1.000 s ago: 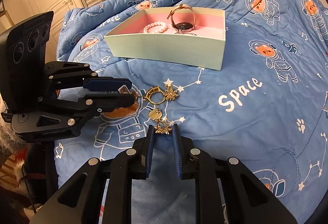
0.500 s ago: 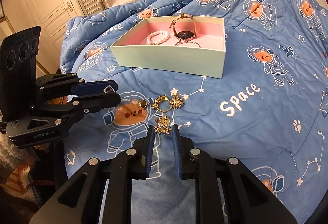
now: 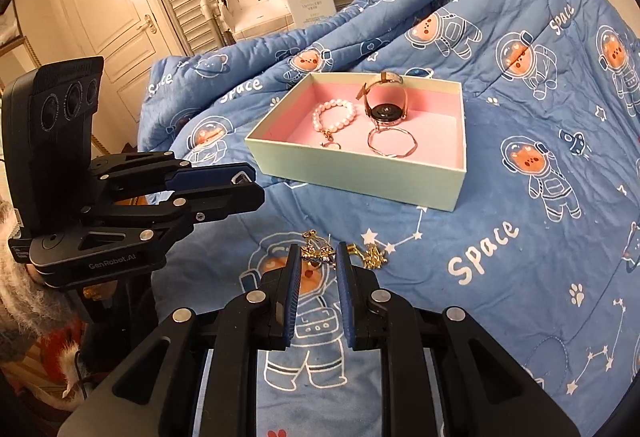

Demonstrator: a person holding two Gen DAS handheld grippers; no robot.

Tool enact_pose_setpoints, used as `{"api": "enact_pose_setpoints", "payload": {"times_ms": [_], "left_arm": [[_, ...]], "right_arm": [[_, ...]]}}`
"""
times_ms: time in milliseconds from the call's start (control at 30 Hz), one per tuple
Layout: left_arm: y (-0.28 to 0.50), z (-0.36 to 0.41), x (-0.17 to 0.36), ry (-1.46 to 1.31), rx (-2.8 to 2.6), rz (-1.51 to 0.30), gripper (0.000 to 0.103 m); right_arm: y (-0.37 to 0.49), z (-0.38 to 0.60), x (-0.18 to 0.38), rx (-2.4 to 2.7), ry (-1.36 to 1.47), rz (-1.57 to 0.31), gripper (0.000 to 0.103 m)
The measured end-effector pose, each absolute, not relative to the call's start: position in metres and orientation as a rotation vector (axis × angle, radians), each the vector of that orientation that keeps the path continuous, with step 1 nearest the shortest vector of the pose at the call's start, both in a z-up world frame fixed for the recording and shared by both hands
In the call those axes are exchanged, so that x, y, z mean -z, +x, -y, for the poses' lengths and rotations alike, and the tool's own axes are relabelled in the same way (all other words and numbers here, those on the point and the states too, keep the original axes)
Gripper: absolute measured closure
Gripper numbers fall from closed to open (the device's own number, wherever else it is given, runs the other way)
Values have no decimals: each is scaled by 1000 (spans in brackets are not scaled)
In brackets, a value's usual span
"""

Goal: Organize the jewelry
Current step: 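Carry the earring and pendant into the mint box, opening both tools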

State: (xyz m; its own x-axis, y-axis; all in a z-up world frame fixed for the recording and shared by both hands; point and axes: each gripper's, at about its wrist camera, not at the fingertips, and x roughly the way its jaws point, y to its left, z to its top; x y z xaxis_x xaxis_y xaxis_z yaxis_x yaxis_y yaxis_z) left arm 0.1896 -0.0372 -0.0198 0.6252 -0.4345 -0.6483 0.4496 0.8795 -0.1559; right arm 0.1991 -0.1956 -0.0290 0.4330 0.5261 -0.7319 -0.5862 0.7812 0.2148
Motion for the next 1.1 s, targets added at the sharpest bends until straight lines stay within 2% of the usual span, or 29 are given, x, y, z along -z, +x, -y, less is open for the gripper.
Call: {"api": "enact_pose_setpoints", "payload": {"times_ms": [367,600,1100], "left_arm": [[224,22,8,9,464,-756,82],[259,7,15,-60,444,-831,82],[328,27,39,70,486,-994,82]], "right_arm": [[229,179,2,-727,-138,-835,86],[260,175,-4,-727,-152,-854,86],[336,155,19,-705,-235,-981,86]]}}
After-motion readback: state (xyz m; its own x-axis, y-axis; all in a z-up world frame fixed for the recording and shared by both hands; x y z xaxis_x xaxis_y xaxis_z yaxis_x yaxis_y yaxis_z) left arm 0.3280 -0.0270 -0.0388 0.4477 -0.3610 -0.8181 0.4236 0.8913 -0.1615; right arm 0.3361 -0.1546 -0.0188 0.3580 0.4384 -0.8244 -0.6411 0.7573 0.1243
